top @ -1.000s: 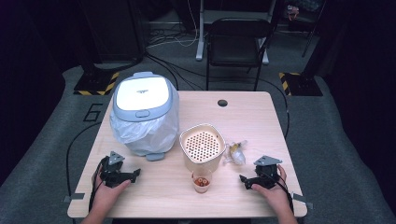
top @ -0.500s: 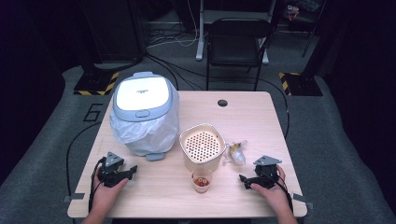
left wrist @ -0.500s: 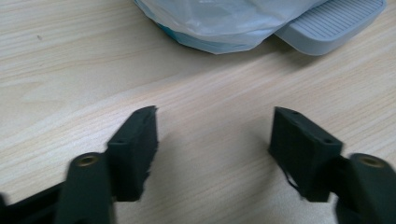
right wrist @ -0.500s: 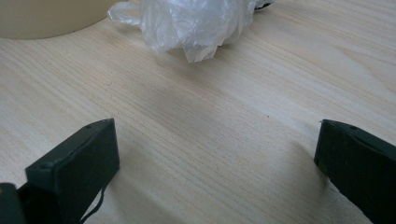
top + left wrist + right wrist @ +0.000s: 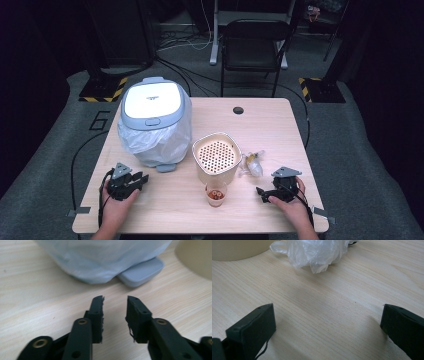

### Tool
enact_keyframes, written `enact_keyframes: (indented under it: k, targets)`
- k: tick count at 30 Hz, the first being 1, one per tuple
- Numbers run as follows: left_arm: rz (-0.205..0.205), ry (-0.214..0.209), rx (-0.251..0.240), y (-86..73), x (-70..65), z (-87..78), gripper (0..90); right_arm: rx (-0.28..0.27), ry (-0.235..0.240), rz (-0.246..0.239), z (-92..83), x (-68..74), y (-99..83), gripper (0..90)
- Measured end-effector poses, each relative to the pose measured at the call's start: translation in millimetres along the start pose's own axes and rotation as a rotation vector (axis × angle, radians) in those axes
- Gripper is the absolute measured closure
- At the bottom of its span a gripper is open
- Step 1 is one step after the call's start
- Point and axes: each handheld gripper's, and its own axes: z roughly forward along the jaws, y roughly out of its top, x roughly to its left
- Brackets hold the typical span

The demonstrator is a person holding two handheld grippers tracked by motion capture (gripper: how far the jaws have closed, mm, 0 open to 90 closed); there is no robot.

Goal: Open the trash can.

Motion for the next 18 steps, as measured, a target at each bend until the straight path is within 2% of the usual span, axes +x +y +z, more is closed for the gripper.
enact_keyframes:
  k: [1,2,4,5,6,7,9,11,12,13,15,18]
  targets:
    - [0.011,-0.001,0.005,2.2,-1.9,-0.9,70.5,0.0,0.0,0.0,0.0,0.0,0.0,0.0]
    - [0.037,-0.007,0.003,5.3,-5.9,-2.4,77.7,-0.002,-0.002,-0.004,0.1,-0.3,-0.1,0.0]
    - [0.047,-0.015,0.001,6.7,-8.2,-2.7,81.1,-0.003,-0.001,0.001,0.1,0.0,-0.1,0.0]
    - [0.064,-0.02,0.008,8.1,-9.4,-3.6,86.3,0.004,0.002,-0.005,-0.3,-0.4,0.0,0.0]
    - [0.117,-0.02,0.009,11.9,-13.1,-4.5,88.0,-0.002,-0.002,-0.002,0.2,-0.1,-0.2,0.0]
    - [0.117,-0.02,0.009,11.9,-13.1,-4.5,90.0,-0.002,-0.002,-0.002,0.2,-0.1,-0.2,0.0]
    - [0.128,-0.031,0.019,14.8,-16.2,-5.1,90.0,-0.002,-0.002,-0.002,0.1,-0.1,-0.1,0.0]
    - [0.158,-0.02,0.021,18.3,-20.3,-2.7,90.0,0.004,0.0,-0.004,-0.2,-0.4,0.0,0.0]
    - [0.171,-0.017,0.019,21.3,-27.0,1.1,90.0,-0.002,-0.002,-0.005,0.0,-0.4,-0.2,0.0]
    - [0.171,-0.017,0.019,21.3,-27.0,1.1,90.0,-0.002,-0.002,-0.005,0.0,-0.4,-0.2,0.0]
    - [0.204,-0.004,0.028,23.4,-32.9,4.2,90.0,0.004,-0.001,-0.007,-0.2,-0.5,-0.1,0.0]
    - [0.259,-0.017,0.046,27.2,-43.1,9.9,90.0,0.005,0.0,-0.005,-0.3,-0.4,0.0,0.0]
